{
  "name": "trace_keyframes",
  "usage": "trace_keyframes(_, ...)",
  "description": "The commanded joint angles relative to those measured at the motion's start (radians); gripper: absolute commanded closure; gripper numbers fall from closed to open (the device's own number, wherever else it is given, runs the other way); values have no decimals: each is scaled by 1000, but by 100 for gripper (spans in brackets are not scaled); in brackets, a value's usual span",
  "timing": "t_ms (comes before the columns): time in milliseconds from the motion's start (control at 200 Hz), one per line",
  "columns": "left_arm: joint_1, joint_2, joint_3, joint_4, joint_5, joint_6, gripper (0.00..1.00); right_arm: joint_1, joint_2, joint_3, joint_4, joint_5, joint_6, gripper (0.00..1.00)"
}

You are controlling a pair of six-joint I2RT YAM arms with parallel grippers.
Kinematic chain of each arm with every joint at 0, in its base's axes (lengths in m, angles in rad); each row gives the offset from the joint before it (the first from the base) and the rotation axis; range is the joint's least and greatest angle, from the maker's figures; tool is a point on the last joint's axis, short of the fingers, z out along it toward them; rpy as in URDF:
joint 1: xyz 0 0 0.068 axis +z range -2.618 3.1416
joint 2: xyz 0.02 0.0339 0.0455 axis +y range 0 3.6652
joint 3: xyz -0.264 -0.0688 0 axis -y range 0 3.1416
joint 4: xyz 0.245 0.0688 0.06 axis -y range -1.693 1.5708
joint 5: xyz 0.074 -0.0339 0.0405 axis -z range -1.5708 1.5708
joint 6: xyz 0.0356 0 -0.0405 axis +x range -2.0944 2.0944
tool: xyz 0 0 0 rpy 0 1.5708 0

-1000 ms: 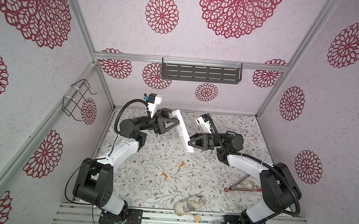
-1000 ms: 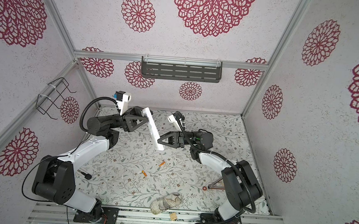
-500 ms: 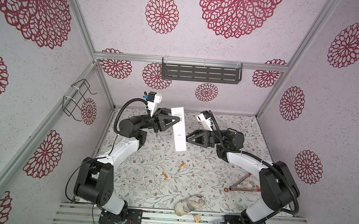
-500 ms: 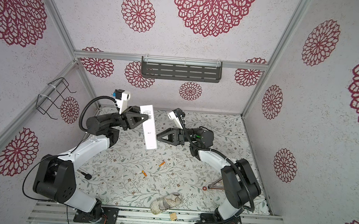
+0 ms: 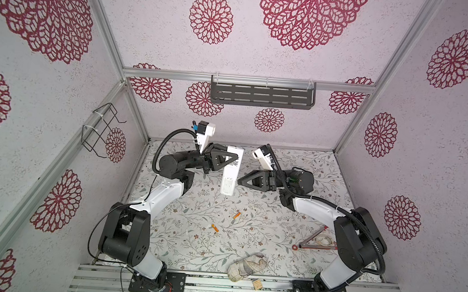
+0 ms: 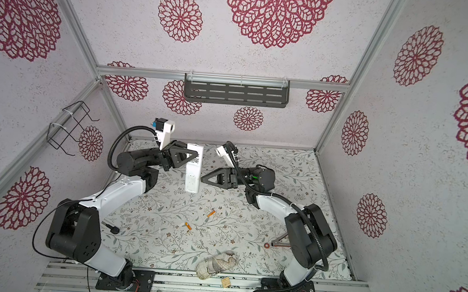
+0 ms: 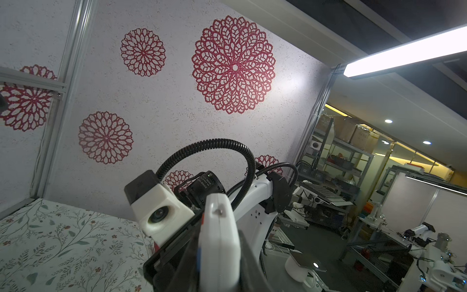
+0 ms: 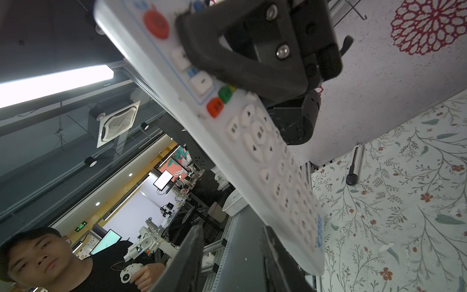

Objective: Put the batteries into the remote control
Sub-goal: 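Tilt the remote toward the left gripper and close the left gripper on it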

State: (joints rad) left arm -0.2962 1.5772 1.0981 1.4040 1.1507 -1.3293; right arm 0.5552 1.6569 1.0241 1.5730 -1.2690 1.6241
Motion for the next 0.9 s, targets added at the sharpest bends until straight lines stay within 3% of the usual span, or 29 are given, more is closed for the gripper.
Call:
trace_keyframes(0, 24, 4, -13, 17, -68, -25, 97, -5, -15, 16, 90, 3, -69, 47)
trace_keyframes(110, 28, -23, -39, -30, -103, 0, 97, -32, -35, -31, -47, 40, -249, 45)
trace_keyframes(145, 30, -40, -52, -80, -116, 28, 98, -38, -53, -40, -189, 52, -356, 44)
trace_keyframes(290, 38, -171, -124, -417, -194, 249, 100, -27, -147, 9, -918, 164, -990, 37)
trace_keyframes(360, 44, -250, -146, -629, -271, 370, 100, -18, -167, 53, -1116, 205, -1164, 33)
trace_keyframes(510, 46, -375, -187, -868, -448, 467, 100, 9, -175, 51, -1085, 220, -1169, 22)
trace_keyframes(535, 45, -391, -200, -880, -472, 466, 100, 20, -175, 49, -1078, 224, -1169, 16)
trace_keyframes(740, 37, -519, -342, -816, -614, 427, 100, 139, -190, 22, -1016, 299, -1176, 10)
trace_keyframes(896, 34, -545, -389, -757, -606, 369, 100, 212, -168, 7, -989, 355, -1181, 9)
